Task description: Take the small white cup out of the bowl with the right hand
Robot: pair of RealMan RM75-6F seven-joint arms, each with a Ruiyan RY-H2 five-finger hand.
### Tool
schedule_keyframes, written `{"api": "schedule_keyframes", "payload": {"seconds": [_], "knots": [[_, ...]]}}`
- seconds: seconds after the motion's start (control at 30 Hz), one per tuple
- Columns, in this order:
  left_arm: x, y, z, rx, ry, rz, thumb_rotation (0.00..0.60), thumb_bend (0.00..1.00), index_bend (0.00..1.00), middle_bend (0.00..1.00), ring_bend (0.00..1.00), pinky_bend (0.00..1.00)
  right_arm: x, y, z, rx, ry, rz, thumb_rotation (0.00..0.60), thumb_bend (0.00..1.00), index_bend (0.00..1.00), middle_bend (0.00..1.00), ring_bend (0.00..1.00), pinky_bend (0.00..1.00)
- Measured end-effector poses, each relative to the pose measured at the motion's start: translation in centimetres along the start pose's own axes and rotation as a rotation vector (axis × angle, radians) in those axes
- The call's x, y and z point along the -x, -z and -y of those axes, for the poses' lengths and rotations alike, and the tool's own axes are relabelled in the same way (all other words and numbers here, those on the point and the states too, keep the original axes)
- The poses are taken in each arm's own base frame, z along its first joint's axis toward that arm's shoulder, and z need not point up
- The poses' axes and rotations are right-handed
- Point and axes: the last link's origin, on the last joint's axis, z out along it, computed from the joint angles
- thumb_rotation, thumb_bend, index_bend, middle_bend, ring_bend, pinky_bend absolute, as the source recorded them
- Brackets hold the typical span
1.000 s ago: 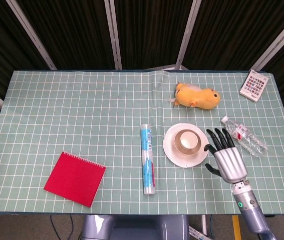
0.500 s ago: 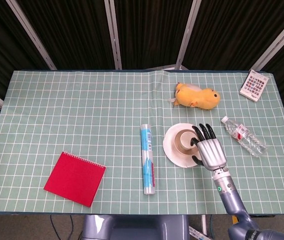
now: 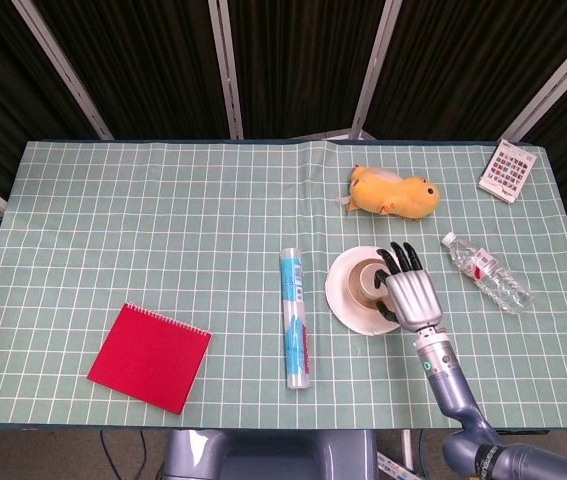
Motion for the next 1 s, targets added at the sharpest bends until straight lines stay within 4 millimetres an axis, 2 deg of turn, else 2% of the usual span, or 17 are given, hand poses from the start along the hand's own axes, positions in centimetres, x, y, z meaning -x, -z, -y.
{"api": "schedule_keyframes", "payload": {"seconds": [0.2,0.4,0.53,0.63,0.77,1.0], "knots": [[0.0,-0.2,0.2,-0.005,0.013,0.003,0.600,0.00,0.00,0.00,0.00,0.00,0.8,-0.9,0.3,0.008,0.002,0.019,0.600,0.31,0.55,0.16,0.00,0.00],[-0.1,-0.2,0.3,-0.004,0.014,0.004,0.600,0.00,0.00,0.00,0.00,0.00,1.6,-0.9,0.4,0.011,0.016,0.039,0.600,0.36,0.56,0.17,0.00,0.00],[-0.1,-0.1,0.2,0.002,0.014,-0.001,0.600,0.00,0.00,0.00,0.00,0.00,1.9,-0.9,0.4,0.014,0.016,0.038,0.600,0.49,0.61,0.21,0.00,0.00],[-0.1,-0.1,0.1,0.002,0.010,-0.001,0.600,0.00,0.00,0.00,0.00,0.00,1.9,-0.7,0.4,0.014,0.018,0.029,0.600,0.54,0.63,0.21,0.00,0.00],[0.0,-0.1,0.0,0.004,0.004,0.002,0.600,0.00,0.00,0.00,0.00,0.00,1.6,-0.4,0.3,0.009,0.020,0.016,0.600,0.54,0.63,0.21,0.00,0.00],[0.1,-0.1,-0.1,0.004,0.000,0.001,0.600,0.00,0.00,0.00,0.00,0.00,-0.6,0.4,-0.8,0.016,0.032,-0.059,0.600,0.54,0.63,0.21,0.00,0.00]]}}
